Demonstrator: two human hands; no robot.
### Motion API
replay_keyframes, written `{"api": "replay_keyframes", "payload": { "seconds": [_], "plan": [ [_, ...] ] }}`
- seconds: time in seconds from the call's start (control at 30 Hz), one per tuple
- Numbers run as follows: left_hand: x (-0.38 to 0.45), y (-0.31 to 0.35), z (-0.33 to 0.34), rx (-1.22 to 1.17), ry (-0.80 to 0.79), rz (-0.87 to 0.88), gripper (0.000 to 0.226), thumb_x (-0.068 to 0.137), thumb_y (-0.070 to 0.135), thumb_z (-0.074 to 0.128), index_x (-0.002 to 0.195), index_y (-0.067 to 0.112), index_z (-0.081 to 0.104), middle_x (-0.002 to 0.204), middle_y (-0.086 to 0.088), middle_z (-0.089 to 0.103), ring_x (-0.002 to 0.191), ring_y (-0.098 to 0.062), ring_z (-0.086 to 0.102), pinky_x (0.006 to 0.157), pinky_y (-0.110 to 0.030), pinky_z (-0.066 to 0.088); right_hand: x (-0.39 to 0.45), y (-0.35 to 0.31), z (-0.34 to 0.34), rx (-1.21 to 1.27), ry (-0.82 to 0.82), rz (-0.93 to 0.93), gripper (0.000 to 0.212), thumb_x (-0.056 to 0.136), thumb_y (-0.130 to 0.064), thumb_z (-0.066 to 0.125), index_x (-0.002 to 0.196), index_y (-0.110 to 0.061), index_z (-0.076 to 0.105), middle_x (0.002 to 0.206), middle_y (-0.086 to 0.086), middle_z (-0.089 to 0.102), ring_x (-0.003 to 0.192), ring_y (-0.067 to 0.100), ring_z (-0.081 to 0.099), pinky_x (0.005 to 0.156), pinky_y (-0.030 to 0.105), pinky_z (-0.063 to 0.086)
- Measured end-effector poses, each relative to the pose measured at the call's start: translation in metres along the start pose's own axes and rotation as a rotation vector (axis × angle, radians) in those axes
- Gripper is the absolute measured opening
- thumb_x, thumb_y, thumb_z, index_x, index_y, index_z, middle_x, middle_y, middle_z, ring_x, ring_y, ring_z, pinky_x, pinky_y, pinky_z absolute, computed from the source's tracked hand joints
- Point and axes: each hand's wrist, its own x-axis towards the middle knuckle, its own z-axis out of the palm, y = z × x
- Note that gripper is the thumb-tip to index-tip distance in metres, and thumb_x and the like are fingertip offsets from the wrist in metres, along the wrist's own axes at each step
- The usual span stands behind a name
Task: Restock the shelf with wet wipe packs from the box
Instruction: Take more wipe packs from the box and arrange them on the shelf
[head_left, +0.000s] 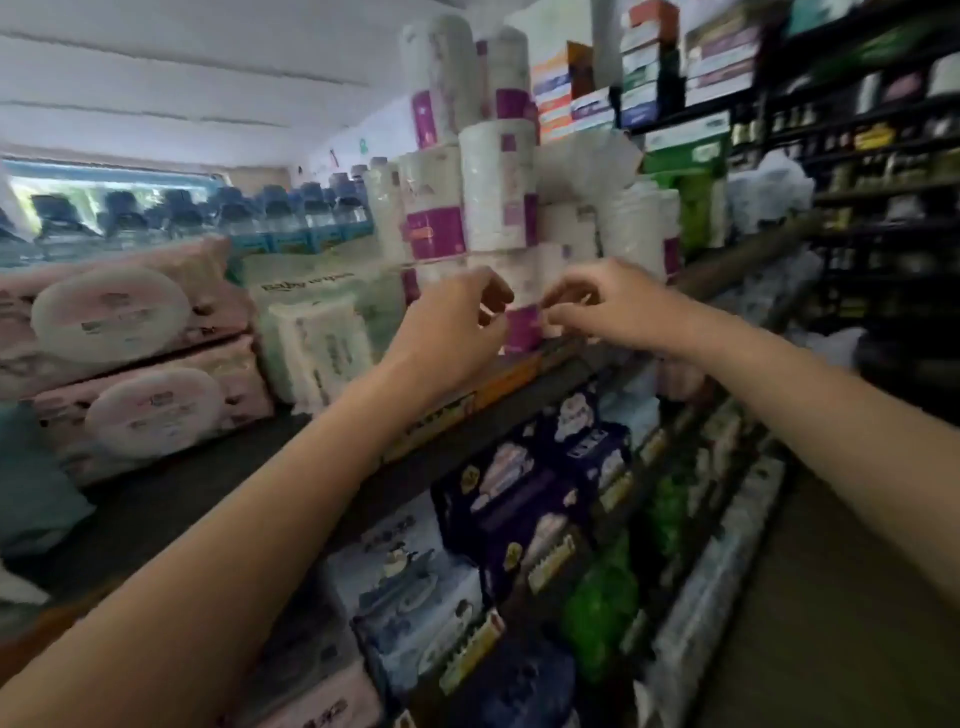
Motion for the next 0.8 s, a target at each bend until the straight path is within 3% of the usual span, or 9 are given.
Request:
{"api": "replay_keyframes", "payload": {
  "seconds": [0.13, 0.27, 0.4, 0.53, 0.63, 0.73, 0.8],
  "plan": [
    [-0.027, 0.079, 0.085, -0.06, -0.325, 0.263, 0.027, 0.088, 0.017, 0.052, 0.114, 0.011, 0.054, 0.112, -0.008, 0.062, 0.103, -0.026, 0.058, 0.088, -0.036, 0.047, -0.121, 0.076, -0.047, 0.098, -0.066, 0.379, 0.016, 0.093, -0.018, 0.054, 0.103, -0.011, 0.063, 0.094, 0.004, 0.068, 0.08, 0.014, 0.066, 0.079, 0.033, 0.054],
    [-0.073, 0.176, 0.174, -0.092, -0.587, 0.504, 0.035, 0.087, 0.02, 0.053, 0.119, 0.007, 0.046, 0.119, -0.013, 0.058, 0.108, -0.031, 0.056, 0.09, -0.041, 0.046, -0.245, 0.137, -0.077, 0.145, 0.007, 0.767, 0.017, 0.095, -0.017, 0.05, 0.104, -0.009, 0.062, 0.098, 0.007, 0.068, 0.08, 0.015, 0.067, 0.078, 0.028, 0.053],
    [-0.137, 0.257, 0.249, -0.176, -0.882, 0.676, 0.038, 0.087, 0.019, 0.052, 0.124, 0.009, 0.047, 0.119, -0.011, 0.06, 0.109, -0.029, 0.057, 0.093, -0.04, 0.046, -0.386, 0.169, -0.092, 0.165, 0.045, 1.081, 0.013, 0.096, -0.011, 0.044, 0.1, -0.009, 0.057, 0.087, 0.007, 0.064, 0.071, 0.014, 0.061, 0.062, 0.017, 0.051],
    [-0.205, 0.331, 0.306, -0.26, -1.11, 0.746, 0.032, 0.089, 0.019, 0.05, 0.12, 0.01, 0.052, 0.119, -0.01, 0.062, 0.11, -0.026, 0.057, 0.093, -0.032, 0.046, -0.531, 0.186, -0.1, 0.21, 0.082, 1.371, 0.018, 0.095, -0.002, 0.042, 0.085, -0.013, 0.054, 0.08, 0.008, 0.064, 0.064, 0.015, 0.06, 0.06, 0.02, 0.048],
    [-0.263, 0.38, 0.342, -0.293, -1.235, 0.735, 0.03, 0.09, 0.019, 0.051, 0.119, 0.011, 0.054, 0.12, -0.01, 0.061, 0.112, -0.027, 0.056, 0.094, -0.032, 0.046, -0.628, 0.192, -0.094, 0.288, 0.087, 1.587, 0.022, 0.096, -0.001, 0.037, 0.082, -0.008, 0.052, 0.058, 0.001, 0.065, 0.045, 0.009, 0.061, 0.044, 0.015, 0.048],
    [-0.325, 0.422, 0.374, -0.33, -1.339, 0.684, 0.028, 0.091, 0.017, 0.051, 0.117, 0.009, 0.057, 0.121, -0.011, 0.061, 0.113, -0.027, 0.056, 0.093, -0.033, 0.046, -0.718, 0.207, -0.075, 0.123, -0.079, 1.693, 0.013, 0.093, -0.006, 0.048, 0.085, -0.006, 0.059, 0.07, 0.007, 0.065, 0.058, 0.016, 0.06, 0.048, 0.014, 0.047],
    [-0.368, 0.449, 0.391, -0.341, -1.378, 0.656, 0.029, 0.09, 0.017, 0.052, 0.116, 0.005, 0.058, 0.123, -0.014, 0.06, 0.114, -0.029, 0.056, 0.095, -0.034, 0.045, -0.773, 0.221, -0.06, 0.041, -0.215, 1.696, 0.016, 0.09, -0.011, 0.054, 0.089, 0.001, 0.064, 0.089, 0.018, 0.068, 0.078, 0.026, 0.064, 0.061, 0.022, 0.052]
  ]
}}
